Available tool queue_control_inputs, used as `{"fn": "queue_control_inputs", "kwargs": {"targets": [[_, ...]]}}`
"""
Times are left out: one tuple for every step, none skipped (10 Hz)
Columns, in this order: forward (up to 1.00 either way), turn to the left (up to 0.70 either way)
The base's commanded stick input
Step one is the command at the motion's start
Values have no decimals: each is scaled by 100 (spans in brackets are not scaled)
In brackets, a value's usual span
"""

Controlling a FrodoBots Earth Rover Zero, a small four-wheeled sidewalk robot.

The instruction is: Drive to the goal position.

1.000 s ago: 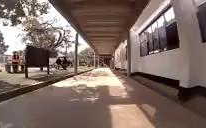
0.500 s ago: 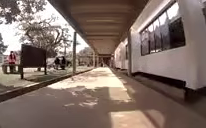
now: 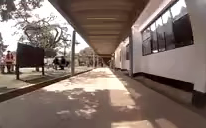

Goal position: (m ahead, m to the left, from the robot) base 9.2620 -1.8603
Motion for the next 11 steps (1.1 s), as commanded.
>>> {"fn": "queue_control_inputs", "kwargs": {"targets": [[50,0],[50,0],[50,0],[50,0],[50,0],[50,0],[50,0],[50,0],[50,0],[50,0],[50,0]]}}
